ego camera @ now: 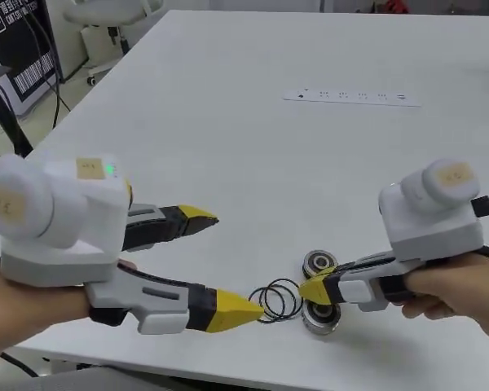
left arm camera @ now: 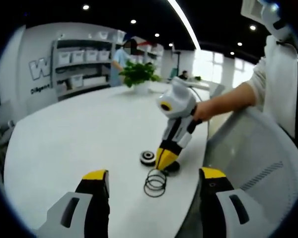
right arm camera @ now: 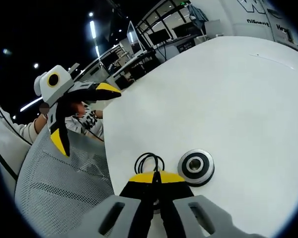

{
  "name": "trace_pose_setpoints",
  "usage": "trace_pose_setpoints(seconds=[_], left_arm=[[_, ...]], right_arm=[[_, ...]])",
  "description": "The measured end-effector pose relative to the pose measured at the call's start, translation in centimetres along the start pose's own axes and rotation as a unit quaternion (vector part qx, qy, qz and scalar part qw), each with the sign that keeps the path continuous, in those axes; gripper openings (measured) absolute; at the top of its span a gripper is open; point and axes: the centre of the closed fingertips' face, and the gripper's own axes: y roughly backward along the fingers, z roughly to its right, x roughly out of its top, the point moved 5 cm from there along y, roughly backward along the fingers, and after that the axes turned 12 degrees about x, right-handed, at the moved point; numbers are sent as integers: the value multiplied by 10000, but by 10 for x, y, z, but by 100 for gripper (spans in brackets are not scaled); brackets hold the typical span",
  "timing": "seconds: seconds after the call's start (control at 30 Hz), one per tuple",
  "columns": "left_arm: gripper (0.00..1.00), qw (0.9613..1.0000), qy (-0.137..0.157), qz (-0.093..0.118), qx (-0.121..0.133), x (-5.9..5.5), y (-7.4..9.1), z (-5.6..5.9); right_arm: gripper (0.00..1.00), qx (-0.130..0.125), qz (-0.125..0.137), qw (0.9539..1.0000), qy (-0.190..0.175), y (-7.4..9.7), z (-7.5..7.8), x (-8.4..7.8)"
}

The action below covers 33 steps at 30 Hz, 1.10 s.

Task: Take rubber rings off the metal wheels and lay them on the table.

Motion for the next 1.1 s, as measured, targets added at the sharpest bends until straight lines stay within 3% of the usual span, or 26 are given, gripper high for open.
trace_pose_setpoints(seconds=[0.8,1.1], left_arm=[[74,9998,-65,-180,-46,-7,-3,1],[74,9999,-26,-102,-29,-2,-1,-1]], right_arm=[[2,-308,-147,9990,285,6,9,2],[2,-332,109,9989,309,16,11,10]])
